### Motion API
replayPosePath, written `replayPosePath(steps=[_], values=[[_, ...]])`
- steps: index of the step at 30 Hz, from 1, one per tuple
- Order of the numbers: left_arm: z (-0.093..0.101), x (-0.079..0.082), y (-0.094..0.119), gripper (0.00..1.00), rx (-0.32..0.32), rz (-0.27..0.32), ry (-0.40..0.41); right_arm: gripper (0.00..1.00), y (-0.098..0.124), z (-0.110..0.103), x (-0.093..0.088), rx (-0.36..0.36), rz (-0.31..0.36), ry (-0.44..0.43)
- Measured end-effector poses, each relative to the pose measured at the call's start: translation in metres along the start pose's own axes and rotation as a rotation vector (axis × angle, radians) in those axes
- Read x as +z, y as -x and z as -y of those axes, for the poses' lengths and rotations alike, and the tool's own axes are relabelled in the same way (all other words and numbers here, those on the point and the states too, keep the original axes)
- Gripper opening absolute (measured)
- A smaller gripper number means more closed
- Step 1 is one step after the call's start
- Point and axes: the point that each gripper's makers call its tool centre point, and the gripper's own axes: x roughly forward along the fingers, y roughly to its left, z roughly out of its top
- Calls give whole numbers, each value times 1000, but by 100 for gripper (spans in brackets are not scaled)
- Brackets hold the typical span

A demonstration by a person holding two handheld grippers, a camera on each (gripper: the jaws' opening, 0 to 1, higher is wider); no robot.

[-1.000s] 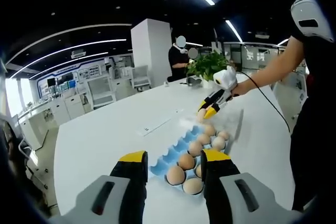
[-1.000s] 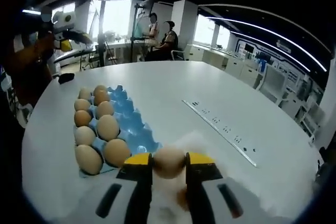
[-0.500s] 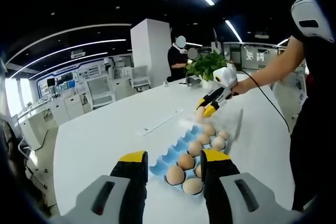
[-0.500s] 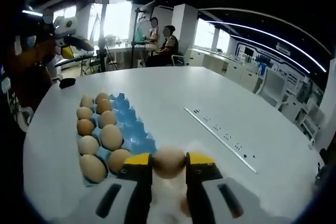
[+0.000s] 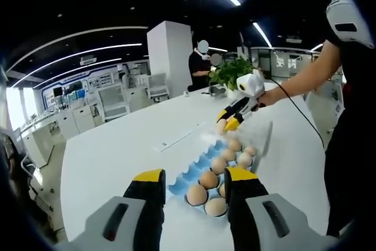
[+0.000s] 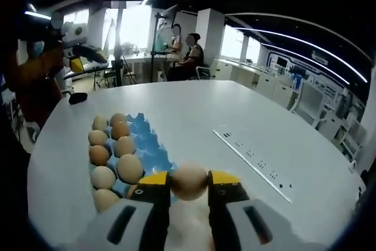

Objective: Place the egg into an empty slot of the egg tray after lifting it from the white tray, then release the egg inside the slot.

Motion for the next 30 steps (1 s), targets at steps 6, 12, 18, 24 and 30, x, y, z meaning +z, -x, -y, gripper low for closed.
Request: replayPosePath(steps=[6,12,18,24,30], values=[[1,0,0,40,-2,1,-1,24,-6,-6,5,15,6,4],[0,-2,0,40,0,-3,1,24,-15,-13,12,32,14,12],[0,-3,1,40,1,-2,2,24,-25,-21,20,55,23,20],[-1,-4,2,40,4,-3,4,24,-34,-30,26,80,29,28],[-1,-6,3,41,8,-6,7,24,-45,-40,32,105,33,33]])
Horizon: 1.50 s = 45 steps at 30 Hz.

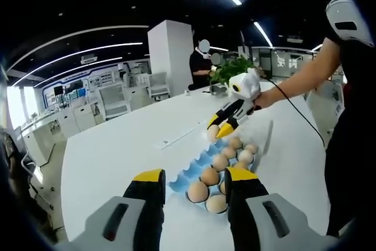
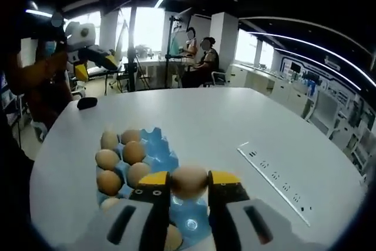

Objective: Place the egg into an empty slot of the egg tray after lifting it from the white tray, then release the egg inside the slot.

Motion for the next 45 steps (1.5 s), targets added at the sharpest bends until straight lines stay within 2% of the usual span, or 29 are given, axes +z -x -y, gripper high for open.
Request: replayPosePath(steps=[45], values=[[-8,-6,2,40,5,-7,7,24,-81,-54,43,145,43,24]])
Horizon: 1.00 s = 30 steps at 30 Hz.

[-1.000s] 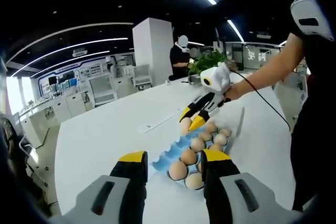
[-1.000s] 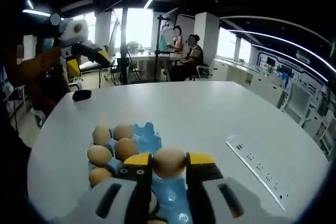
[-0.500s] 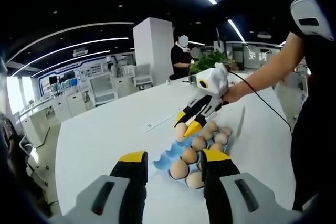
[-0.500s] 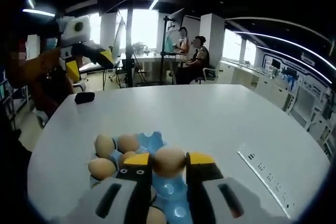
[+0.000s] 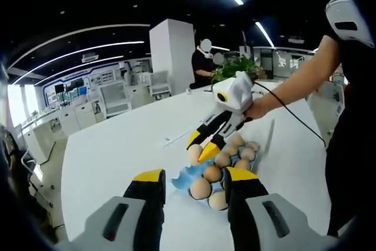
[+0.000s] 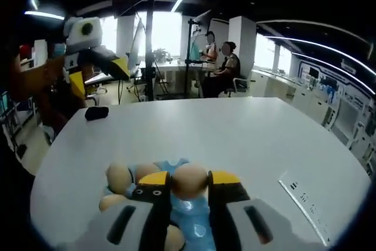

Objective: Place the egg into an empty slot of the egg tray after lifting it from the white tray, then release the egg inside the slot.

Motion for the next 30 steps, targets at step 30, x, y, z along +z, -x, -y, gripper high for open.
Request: replayPosePath(steps=[30], values=[[-1,-5,3,40,3,-11,7,24,-51,-7,-13,38,-81,-54]])
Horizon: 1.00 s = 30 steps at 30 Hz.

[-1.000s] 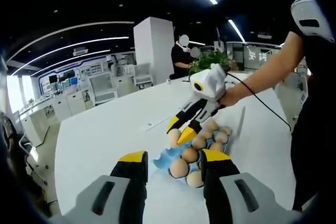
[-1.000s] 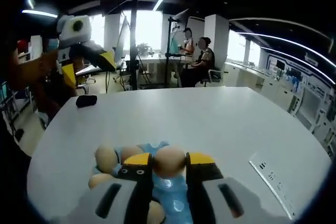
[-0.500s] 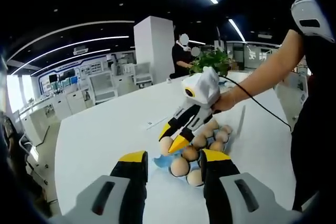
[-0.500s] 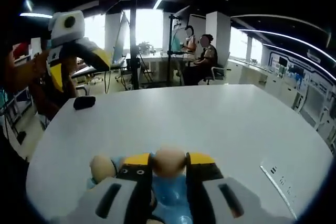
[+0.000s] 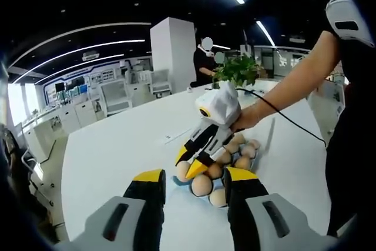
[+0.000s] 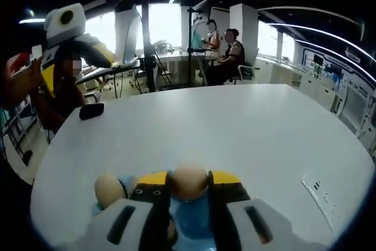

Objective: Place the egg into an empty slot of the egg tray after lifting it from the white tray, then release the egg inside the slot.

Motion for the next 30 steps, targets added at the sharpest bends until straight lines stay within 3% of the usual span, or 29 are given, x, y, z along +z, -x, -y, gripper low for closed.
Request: replayPosePath(steps=[14,22,30], values=[[0,0,-5,40,-8,9,4,25,-11,-1,-9,28,-151,-38],[-1,2,-4,40,-7,10,1,25,-11,-1,-10,42,-174,-52],[-1,1,-4,40,-7,6,0,26,-10,-1,-11,45,-153,-54]])
